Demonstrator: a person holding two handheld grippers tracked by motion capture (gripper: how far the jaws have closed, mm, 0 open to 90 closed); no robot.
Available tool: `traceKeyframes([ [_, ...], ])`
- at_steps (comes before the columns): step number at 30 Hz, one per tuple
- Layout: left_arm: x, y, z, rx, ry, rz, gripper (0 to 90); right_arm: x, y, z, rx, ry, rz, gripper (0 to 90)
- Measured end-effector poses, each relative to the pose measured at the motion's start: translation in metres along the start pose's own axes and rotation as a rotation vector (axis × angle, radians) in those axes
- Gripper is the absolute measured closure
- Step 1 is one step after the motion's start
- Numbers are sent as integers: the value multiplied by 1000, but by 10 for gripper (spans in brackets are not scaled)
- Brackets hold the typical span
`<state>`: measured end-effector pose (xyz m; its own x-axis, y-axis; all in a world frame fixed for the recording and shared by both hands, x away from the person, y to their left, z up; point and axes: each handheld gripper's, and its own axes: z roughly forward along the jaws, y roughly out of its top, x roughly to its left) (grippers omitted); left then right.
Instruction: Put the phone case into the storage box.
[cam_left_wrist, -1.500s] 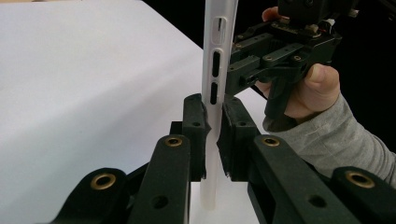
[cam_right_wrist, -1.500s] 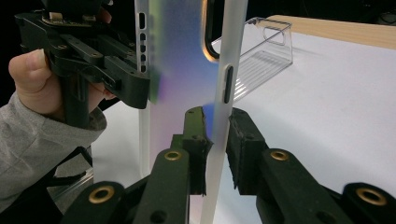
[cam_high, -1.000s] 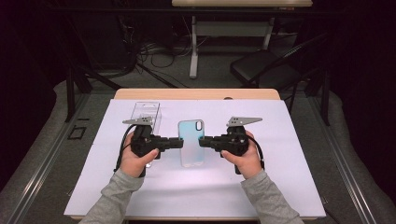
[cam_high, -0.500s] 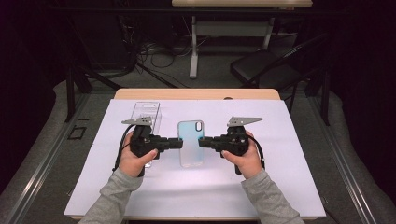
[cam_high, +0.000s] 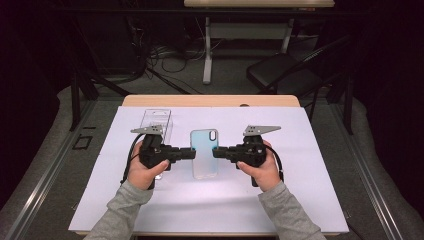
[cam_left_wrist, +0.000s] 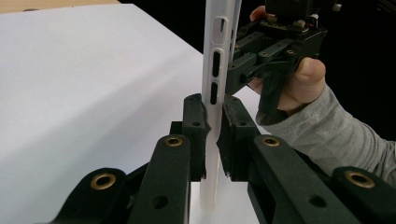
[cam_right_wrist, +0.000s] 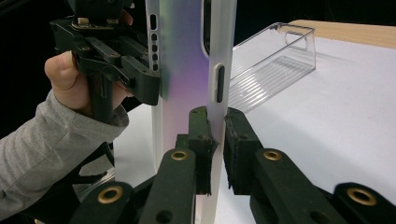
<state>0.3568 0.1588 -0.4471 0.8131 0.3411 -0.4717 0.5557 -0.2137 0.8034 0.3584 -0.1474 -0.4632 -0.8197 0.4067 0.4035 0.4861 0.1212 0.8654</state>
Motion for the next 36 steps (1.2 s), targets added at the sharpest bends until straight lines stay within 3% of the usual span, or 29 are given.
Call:
traceKeyframes([
  [26, 2, 0, 2, -6, 9, -17, 798, 0, 0, -1, -3, -23, 9, 829],
  [36, 5, 0, -1, -43, 76, -1, 678, -3, -1, -2, 4, -66, 14, 830],
])
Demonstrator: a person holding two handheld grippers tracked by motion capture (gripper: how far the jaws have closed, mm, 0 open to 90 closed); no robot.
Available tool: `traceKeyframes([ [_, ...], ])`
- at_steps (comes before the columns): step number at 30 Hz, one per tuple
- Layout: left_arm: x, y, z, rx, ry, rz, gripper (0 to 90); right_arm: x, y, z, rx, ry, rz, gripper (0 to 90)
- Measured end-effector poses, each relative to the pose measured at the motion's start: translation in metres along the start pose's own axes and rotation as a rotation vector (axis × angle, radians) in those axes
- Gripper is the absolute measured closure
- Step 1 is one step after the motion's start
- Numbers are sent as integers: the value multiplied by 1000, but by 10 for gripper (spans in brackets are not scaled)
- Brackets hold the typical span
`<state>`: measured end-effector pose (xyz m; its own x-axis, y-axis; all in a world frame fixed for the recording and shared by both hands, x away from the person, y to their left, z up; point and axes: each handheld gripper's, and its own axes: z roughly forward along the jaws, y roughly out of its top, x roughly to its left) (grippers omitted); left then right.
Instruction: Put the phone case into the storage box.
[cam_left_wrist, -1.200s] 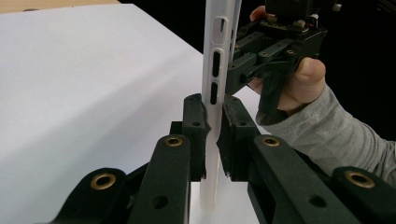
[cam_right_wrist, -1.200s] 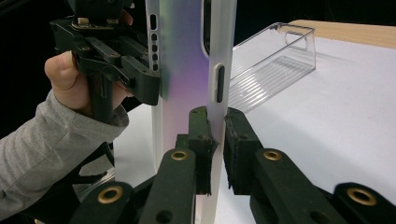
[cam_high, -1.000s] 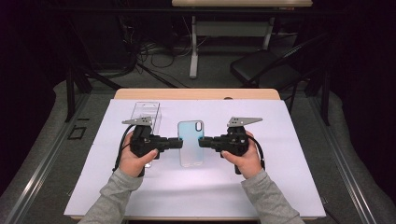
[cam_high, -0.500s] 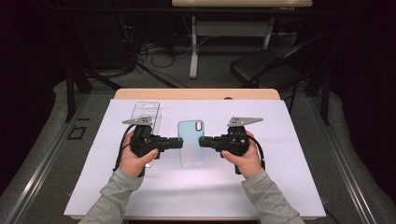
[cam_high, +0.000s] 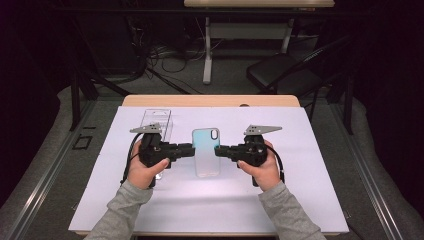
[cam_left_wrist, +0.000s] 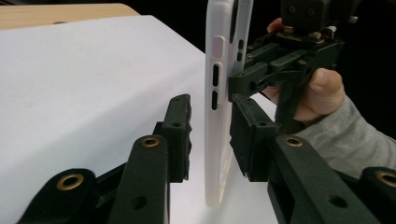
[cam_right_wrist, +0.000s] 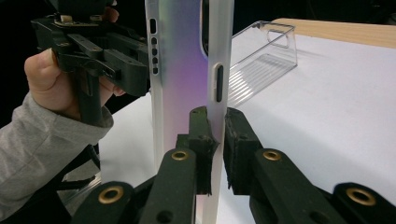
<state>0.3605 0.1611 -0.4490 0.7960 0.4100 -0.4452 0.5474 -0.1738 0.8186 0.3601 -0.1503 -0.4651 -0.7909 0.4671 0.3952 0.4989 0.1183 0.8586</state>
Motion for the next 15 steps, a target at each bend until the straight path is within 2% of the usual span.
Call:
traceKeyframes([
  [11, 2, 0, 2, -25, 71, 7, 566, -4, -2, 0, -8, -89, 24, 829],
  [15, 1, 0, 4, -37, 123, 19, 519, -4, -3, 0, -18, -133, 19, 830],
])
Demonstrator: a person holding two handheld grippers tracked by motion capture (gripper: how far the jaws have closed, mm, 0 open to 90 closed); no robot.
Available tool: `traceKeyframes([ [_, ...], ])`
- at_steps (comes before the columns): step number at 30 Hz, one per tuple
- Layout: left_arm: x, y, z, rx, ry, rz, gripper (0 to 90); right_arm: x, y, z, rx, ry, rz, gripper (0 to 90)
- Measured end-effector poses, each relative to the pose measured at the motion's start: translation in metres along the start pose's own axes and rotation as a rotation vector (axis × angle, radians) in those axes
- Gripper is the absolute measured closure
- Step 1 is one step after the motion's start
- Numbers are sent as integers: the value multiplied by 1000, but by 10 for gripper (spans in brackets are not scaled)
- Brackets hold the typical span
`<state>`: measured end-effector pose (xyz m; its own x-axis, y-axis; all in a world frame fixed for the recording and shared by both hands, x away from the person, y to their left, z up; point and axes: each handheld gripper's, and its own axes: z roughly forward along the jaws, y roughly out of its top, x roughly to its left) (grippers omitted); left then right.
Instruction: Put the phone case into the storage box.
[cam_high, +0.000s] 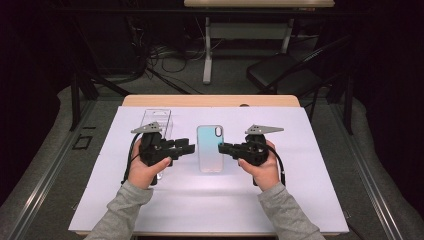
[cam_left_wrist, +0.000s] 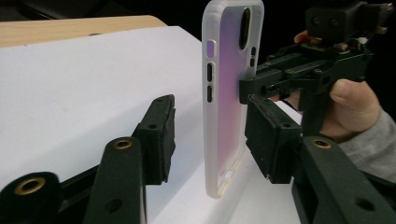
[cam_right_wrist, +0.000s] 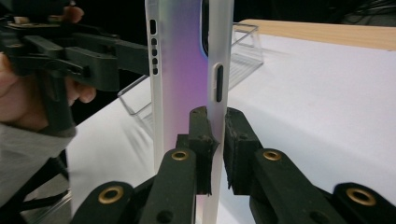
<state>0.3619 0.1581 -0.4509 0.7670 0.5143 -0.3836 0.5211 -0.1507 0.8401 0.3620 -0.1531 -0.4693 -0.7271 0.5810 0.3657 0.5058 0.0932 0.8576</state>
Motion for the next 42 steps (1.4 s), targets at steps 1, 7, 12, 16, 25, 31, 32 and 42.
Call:
traceKeyframes([
  [1, -1, 0, 0, 1, 16, 8, 510, 0, 0, 0, -2, -8, 4, 829],
  [7, -4, 0, 1, 3, 105, 35, 496, -1, -2, 0, -11, -54, 7, 829],
  [12, -6, 0, 1, 7, 162, 61, 497, 0, -3, 1, -18, -84, 5, 829],
  [16, -6, -1, 3, 23, 160, 49, 526, 1, -3, 2, -23, -87, 2, 829],
  [25, -4, -1, 3, 0, 211, 81, 460, 3, -6, 4, -29, -100, -3, 829],
  [31, -2, -1, 2, -10, 214, 60, 456, 5, -8, 7, -29, -117, -7, 829],
  [32, -2, -1, 2, -9, 212, 63, 456, 6, -9, 8, -34, -123, -4, 829],
  [42, -6, 0, 0, 1, 239, 64, 445, 10, -12, 12, -37, -135, -15, 829],
])
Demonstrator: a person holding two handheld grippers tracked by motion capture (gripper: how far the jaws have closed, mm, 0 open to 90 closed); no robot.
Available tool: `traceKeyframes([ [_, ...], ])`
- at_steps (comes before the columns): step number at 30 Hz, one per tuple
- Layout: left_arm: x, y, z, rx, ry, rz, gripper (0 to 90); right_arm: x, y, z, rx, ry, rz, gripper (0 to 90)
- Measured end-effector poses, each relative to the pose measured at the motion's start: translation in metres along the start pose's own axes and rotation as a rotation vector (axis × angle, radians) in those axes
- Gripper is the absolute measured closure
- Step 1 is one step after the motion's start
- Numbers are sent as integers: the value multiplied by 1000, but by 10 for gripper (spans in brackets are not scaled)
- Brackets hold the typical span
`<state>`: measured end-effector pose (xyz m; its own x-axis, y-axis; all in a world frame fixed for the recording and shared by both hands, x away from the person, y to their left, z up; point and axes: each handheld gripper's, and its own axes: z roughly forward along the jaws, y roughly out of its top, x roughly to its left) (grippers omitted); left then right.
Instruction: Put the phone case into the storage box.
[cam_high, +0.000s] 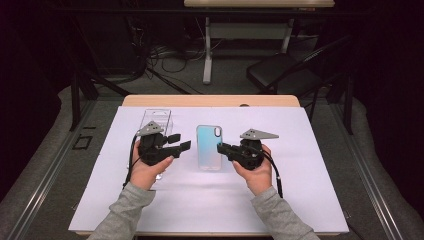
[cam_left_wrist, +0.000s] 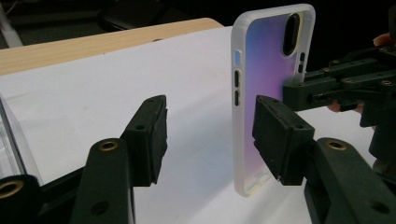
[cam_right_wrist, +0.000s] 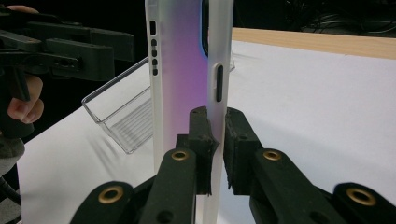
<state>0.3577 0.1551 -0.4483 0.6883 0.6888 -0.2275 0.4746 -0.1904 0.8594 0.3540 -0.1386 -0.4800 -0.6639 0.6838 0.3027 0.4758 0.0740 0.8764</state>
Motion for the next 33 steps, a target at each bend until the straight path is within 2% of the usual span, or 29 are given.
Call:
traceKeyframes([
  [5, -2, 1, 0, -1, 14, 8, 406, 1, -2, 2, 2, -5, -6, 829],
  [12, -3, 2, -1, -15, 2, -1, 373, 4, -3, 4, -1, -20, -14, 829],
  [24, -9, 2, -1, -13, 8, 21, 381, 9, -6, 6, -10, -28, -13, 829],
  [33, -13, 0, 2, -6, 6, 32, 425, 16, -10, 10, 0, -25, -19, 828],
])
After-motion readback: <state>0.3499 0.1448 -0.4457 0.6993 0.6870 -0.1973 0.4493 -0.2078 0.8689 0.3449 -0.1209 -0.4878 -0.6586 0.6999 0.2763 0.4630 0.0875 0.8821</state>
